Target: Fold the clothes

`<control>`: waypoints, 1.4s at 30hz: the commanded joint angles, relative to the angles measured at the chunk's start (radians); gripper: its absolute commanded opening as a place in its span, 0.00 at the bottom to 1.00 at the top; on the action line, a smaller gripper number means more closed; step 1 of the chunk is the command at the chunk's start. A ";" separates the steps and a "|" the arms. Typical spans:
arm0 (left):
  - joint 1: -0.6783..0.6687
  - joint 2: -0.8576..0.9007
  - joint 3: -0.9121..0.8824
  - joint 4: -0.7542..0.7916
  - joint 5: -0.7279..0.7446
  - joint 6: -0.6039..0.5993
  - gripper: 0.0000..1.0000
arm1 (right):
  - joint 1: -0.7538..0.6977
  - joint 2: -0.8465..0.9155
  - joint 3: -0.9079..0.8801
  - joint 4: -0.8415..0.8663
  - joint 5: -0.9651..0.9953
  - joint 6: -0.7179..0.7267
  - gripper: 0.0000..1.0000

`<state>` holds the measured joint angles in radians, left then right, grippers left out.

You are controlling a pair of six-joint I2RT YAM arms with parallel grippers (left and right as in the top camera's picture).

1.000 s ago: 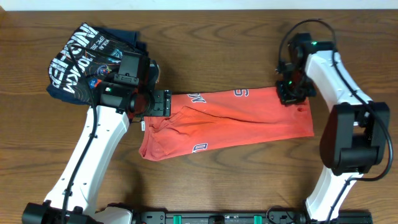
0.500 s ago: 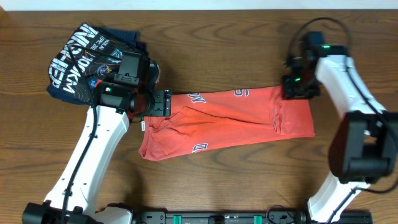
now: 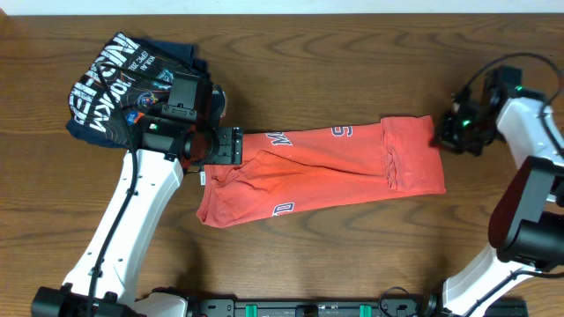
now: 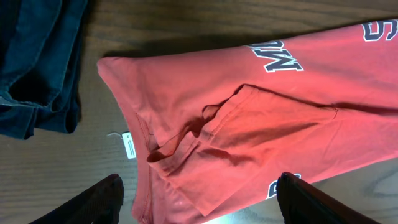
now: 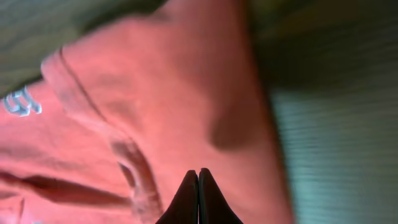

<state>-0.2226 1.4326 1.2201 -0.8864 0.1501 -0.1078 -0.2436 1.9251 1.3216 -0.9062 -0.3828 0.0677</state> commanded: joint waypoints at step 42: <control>0.003 -0.002 0.018 0.001 -0.005 -0.002 0.80 | -0.094 0.222 0.024 -0.029 -0.253 -0.469 0.31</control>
<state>-0.2226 1.4326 1.2201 -0.8833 0.1501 -0.1078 -0.3603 2.1147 1.3502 -0.9260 -0.6590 -0.3401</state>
